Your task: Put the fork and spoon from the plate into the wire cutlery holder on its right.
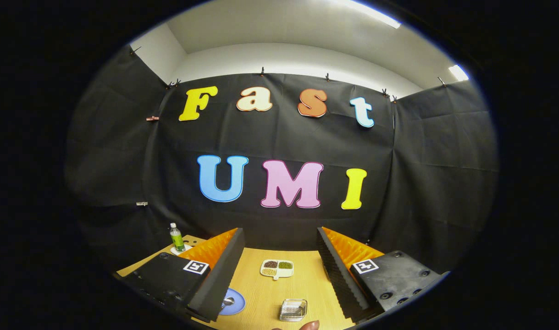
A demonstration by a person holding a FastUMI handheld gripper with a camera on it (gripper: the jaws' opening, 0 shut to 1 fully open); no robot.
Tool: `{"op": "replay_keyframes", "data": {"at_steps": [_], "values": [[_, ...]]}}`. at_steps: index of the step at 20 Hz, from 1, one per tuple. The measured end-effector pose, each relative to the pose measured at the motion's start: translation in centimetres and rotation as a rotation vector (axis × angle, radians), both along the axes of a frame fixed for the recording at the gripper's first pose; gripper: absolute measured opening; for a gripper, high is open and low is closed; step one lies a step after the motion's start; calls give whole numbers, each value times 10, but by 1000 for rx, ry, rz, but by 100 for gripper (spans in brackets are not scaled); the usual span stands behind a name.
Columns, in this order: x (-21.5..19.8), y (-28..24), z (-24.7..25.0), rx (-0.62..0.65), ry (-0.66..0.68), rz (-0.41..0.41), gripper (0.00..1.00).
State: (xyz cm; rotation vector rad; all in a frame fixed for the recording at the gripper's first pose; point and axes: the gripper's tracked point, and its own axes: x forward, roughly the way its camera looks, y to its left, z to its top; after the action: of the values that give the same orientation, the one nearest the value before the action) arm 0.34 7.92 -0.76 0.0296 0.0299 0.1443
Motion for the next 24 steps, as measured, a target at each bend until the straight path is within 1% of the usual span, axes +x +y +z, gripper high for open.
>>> {"op": "replay_keyframes", "data": {"at_steps": [5,9,12,14,15,18,20,24], "values": [[3,23,-16,-7,-1,68,98],[14,47,-31,7,41,135,98],[15,66,-36,28,62,178,97],[12,77,-48,13,89,210,98],[9,86,-58,4,116,235,98],[-4,114,-117,-21,279,320,98],[-17,132,-160,-42,394,360,98],[-38,158,-236,-123,561,411,98]]}}
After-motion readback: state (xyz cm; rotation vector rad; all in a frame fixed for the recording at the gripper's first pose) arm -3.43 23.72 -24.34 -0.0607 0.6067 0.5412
